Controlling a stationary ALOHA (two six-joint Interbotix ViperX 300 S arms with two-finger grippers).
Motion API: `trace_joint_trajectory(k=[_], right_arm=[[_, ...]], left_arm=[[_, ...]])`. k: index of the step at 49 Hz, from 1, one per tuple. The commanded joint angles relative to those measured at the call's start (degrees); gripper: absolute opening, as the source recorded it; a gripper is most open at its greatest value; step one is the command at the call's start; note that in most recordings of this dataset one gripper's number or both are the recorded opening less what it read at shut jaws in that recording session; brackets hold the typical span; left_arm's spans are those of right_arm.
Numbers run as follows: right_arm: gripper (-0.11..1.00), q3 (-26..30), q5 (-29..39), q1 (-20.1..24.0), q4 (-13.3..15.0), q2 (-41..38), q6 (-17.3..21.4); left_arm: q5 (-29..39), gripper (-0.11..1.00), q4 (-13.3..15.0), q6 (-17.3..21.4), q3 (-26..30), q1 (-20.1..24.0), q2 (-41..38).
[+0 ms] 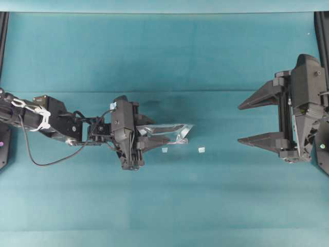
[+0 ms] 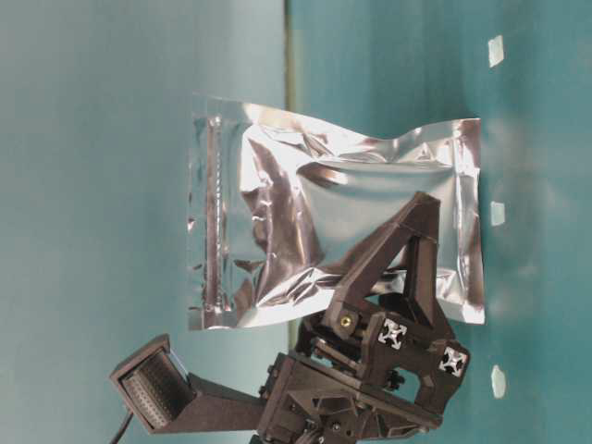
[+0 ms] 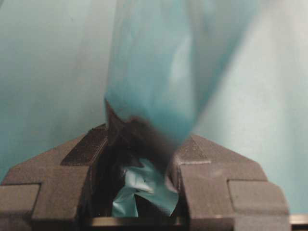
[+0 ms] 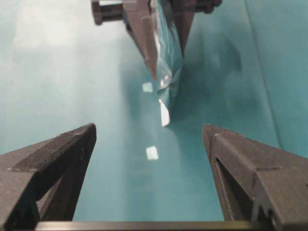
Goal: Hand over the silver zip bag and make it stand upright.
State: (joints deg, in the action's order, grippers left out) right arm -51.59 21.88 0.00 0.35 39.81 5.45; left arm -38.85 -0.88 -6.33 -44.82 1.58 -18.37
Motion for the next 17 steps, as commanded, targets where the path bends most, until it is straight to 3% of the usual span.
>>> trace_joint_trajectory(k=[1, 17], right_arm=[[0.96, 0.4, -0.5, 0.1, -0.3, 0.3, 0.6], [0.96, 0.1, -0.5, 0.1, -0.3, 0.4, 1.9]], left_arm=[[0.3, 0.23, -0.2, -0.1, -0.3, -0.9, 0.1], [0.4, 0.23, -0.2, -0.1, -0.2, -0.9, 0.1]])
